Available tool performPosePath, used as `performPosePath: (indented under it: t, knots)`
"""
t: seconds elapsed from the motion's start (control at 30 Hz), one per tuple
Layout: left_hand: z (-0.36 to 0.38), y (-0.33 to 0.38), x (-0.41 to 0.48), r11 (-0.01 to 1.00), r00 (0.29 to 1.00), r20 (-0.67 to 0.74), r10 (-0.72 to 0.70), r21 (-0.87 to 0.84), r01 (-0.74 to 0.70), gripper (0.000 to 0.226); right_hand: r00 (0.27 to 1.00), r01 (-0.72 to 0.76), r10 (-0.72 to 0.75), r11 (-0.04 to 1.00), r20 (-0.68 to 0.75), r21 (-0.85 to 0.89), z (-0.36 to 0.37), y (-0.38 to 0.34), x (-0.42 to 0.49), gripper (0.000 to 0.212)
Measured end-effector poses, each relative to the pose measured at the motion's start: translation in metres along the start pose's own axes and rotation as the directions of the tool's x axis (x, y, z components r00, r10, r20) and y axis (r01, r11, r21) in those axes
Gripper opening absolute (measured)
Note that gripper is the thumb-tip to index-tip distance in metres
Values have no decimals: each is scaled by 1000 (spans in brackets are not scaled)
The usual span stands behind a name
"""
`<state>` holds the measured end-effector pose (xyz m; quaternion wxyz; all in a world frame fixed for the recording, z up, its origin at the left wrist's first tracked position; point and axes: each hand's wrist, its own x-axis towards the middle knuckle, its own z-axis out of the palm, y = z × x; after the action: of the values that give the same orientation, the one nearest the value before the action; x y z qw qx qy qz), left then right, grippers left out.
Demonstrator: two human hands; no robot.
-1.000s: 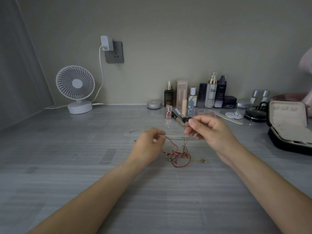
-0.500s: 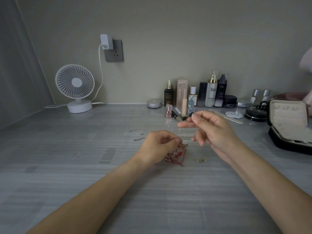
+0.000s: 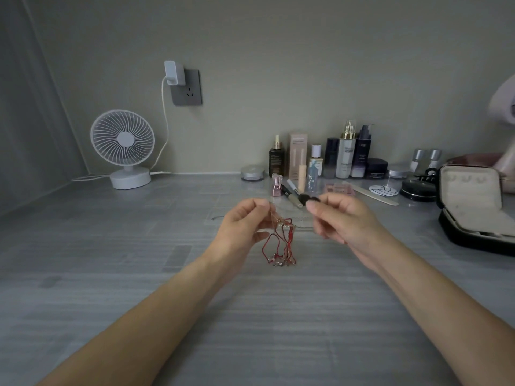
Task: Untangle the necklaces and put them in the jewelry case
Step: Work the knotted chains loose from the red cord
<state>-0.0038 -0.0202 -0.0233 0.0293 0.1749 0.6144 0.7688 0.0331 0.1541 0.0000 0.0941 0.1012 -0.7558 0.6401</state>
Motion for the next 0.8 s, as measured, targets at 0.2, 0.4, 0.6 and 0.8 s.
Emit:
performPosePath:
  t: [0.2, 0.4, 0.6, 0.8]
  knots:
    - [0, -5, -1, 995, 999, 28, -27, 96, 25, 20, 999, -47, 47, 999, -8, -20, -1, 5, 3, 24]
    - [2, -10, -6, 912, 984, 138, -112, 409, 47, 13, 978, -171, 164, 984, -131, -51, -12, 12, 10, 23]
    - [-2, -13, -5, 897, 972, 142, -188, 429, 111, 16, 957, -275, 252, 623, -145, -732, -20, 22, 11, 32]
    - [1, -13, -6, 874, 979, 147, -141, 483, 53, 17, 980, -55, 167, 755, 110, -653, -5, 19, 3, 23]
